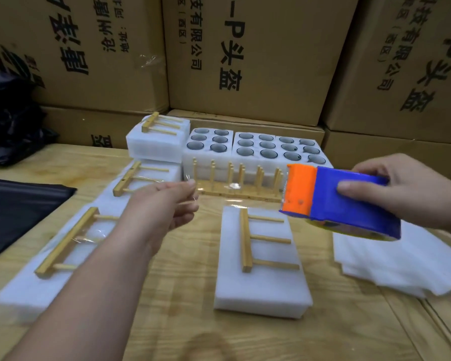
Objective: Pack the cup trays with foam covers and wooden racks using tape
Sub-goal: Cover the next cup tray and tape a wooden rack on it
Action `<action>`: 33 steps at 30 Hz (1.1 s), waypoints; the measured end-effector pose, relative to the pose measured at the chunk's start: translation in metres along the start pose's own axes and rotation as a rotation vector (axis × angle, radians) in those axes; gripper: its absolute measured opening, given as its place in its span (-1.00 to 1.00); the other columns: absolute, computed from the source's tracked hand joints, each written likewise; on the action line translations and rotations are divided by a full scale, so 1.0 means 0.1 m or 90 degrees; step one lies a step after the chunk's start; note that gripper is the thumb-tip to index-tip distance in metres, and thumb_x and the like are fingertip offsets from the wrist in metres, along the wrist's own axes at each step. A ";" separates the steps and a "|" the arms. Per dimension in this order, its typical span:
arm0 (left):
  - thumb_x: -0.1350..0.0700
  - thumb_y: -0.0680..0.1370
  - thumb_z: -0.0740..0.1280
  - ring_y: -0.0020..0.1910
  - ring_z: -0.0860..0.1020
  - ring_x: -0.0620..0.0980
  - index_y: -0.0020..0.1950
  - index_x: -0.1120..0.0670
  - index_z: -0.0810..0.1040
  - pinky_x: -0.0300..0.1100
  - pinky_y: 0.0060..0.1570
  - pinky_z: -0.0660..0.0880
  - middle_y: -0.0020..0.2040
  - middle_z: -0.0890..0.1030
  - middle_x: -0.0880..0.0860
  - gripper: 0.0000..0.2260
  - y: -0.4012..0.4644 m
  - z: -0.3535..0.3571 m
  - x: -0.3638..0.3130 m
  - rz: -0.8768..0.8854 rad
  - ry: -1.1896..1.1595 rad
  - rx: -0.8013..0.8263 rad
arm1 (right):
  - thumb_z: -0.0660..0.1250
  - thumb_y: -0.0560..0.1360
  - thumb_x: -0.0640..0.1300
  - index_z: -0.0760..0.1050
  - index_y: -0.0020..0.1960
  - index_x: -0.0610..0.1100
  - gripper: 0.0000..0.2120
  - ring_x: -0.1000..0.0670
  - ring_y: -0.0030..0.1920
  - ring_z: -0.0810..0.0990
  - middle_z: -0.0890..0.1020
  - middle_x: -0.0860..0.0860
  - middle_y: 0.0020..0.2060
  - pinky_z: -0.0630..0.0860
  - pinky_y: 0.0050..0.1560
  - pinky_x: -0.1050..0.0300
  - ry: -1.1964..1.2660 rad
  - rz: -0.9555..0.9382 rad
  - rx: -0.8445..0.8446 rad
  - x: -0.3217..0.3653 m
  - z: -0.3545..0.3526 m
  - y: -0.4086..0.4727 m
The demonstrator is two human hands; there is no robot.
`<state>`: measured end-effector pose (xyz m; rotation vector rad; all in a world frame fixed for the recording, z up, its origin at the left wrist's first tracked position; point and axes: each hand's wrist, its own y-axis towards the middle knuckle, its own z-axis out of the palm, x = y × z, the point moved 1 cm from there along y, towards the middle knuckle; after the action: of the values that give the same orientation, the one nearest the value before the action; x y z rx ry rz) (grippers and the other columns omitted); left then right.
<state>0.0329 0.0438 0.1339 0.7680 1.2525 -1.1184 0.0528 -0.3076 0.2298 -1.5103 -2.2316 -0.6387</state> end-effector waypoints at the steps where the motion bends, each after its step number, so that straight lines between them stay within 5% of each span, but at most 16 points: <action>1: 0.10 0.53 0.48 -0.42 0.62 -0.10 -0.10 0.14 0.63 -0.27 -0.43 0.54 -0.27 0.69 0.02 -0.88 0.03 -0.01 0.11 -0.028 -0.020 -0.002 | 0.25 0.30 0.50 0.66 -0.16 -0.01 -0.41 -0.02 -0.44 0.56 0.64 0.00 -0.42 0.44 -0.31 0.10 -0.012 -0.005 -0.024 0.02 0.02 0.07; 9: 0.14 0.59 0.42 -0.49 0.56 -0.19 -0.04 0.19 0.60 -0.33 -0.50 0.51 -0.39 0.64 -0.03 -0.89 0.15 0.00 0.70 -0.155 -0.085 -0.029 | 0.24 0.41 0.50 0.60 -0.33 -0.15 -0.32 0.00 -0.47 0.43 0.56 -0.17 -0.41 0.36 -0.38 0.00 -0.129 0.017 0.016 0.21 0.16 0.47; 15: 0.16 0.60 0.39 -0.52 0.53 -0.20 -0.11 0.17 0.59 -0.35 -0.55 0.47 -0.43 0.61 -0.03 -0.88 0.15 0.02 1.03 -0.215 -0.095 -0.021 | 0.28 0.40 0.40 0.67 -0.28 0.00 -0.51 0.08 -0.50 0.46 0.56 0.00 -0.49 0.40 -0.37 -0.01 -0.173 0.022 0.058 0.28 0.24 0.60; 19: 0.16 0.59 0.41 -0.54 0.51 -0.16 -0.11 0.18 0.61 -0.32 -0.56 0.45 -0.40 0.60 0.03 -0.88 0.17 0.07 1.16 -0.241 -0.074 -0.047 | 0.21 0.33 0.53 0.68 -0.26 0.01 -0.39 0.00 -0.43 0.53 0.59 0.00 -0.44 0.48 -0.34 -0.09 -0.190 0.020 0.080 0.28 0.28 0.62; 26: 0.12 0.55 0.41 -0.60 0.47 -0.07 -0.18 0.13 0.66 -0.31 -0.56 0.40 -0.49 0.60 0.02 -0.86 0.08 0.18 1.22 -0.159 0.160 -0.073 | 0.16 0.30 0.61 0.68 -0.26 0.03 -0.32 -0.01 -0.43 0.50 0.57 -0.01 -0.46 0.45 -0.35 -0.06 -0.209 0.007 0.094 0.21 0.34 0.62; 33: -0.02 0.49 0.35 -0.20 0.64 -0.05 -0.13 0.00 0.61 -0.19 -0.22 0.54 -0.25 0.67 -0.07 -0.89 0.07 0.25 1.20 -0.029 0.476 -0.079 | 0.18 0.32 0.54 0.65 -0.29 -0.10 -0.30 0.03 -0.46 0.40 0.53 -0.11 -0.44 0.36 -0.36 -0.01 -0.199 0.013 0.098 0.18 0.38 0.63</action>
<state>0.0415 -0.0044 0.0210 1.1165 1.9455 -0.7892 0.1036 -0.2523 0.2177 -1.6441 -2.4230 -0.2290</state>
